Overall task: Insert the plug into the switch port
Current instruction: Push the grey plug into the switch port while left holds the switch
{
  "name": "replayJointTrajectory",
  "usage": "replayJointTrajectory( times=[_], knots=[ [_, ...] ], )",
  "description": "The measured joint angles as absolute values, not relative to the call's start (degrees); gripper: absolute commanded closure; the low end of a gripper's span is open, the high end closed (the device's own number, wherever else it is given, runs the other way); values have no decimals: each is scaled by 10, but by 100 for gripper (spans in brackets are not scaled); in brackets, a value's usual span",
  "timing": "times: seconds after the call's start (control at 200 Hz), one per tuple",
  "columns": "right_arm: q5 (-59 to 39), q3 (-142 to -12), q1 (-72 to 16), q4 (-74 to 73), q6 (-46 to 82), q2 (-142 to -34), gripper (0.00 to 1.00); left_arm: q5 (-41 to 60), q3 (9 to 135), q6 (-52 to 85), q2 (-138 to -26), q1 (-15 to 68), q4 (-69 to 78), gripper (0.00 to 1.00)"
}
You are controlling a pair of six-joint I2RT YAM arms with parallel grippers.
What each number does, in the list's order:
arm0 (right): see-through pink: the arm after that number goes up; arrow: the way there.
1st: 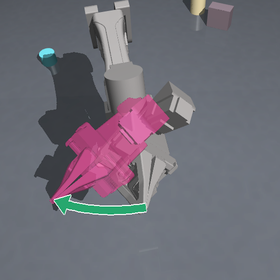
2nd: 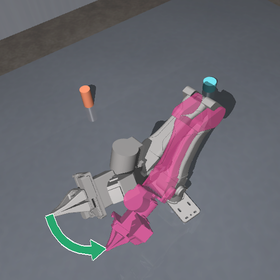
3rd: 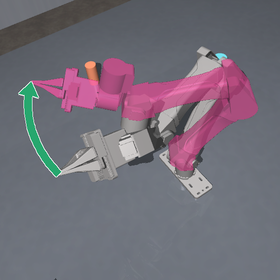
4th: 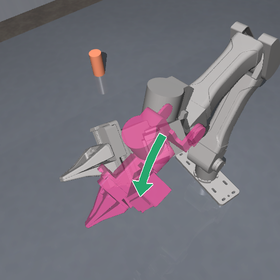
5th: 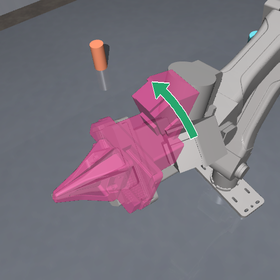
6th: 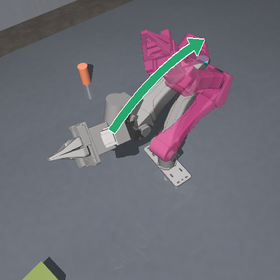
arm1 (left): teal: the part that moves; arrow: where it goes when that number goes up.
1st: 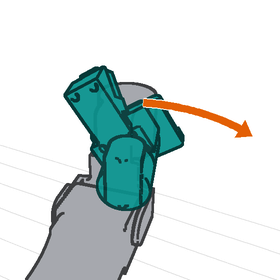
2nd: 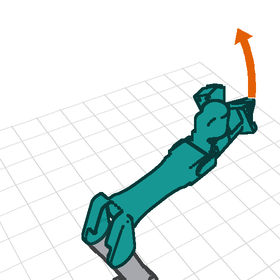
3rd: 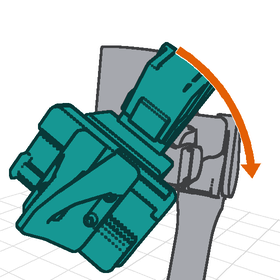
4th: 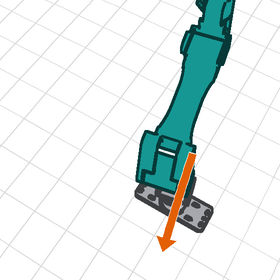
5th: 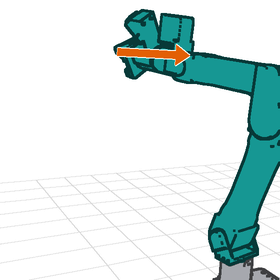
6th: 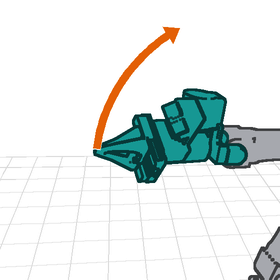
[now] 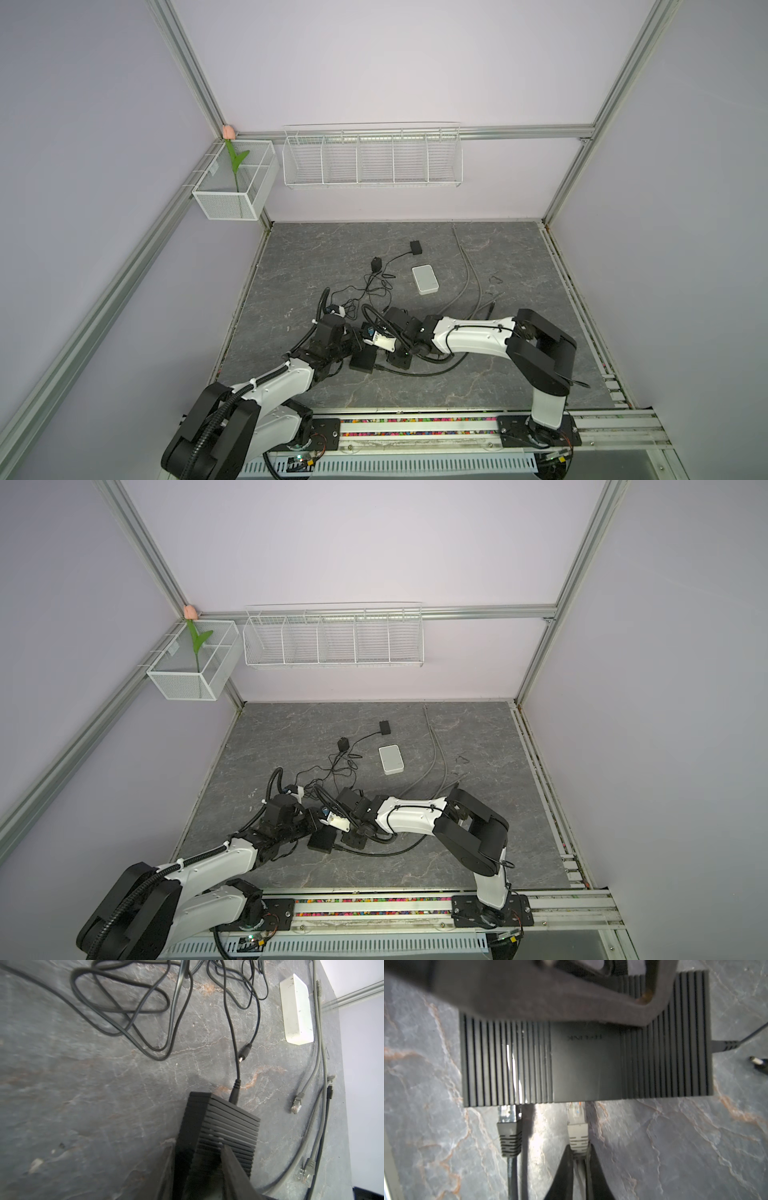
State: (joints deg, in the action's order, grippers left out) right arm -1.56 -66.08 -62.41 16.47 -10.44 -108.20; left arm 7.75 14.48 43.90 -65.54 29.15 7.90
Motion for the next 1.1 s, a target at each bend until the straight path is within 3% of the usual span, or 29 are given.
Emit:
replayJointTrajectory(
  times=[1.1],
  knots=[
    [-54,-648,-624,122,-12,-1082,93,13,121,461,-628,323,92,65]
  ],
)
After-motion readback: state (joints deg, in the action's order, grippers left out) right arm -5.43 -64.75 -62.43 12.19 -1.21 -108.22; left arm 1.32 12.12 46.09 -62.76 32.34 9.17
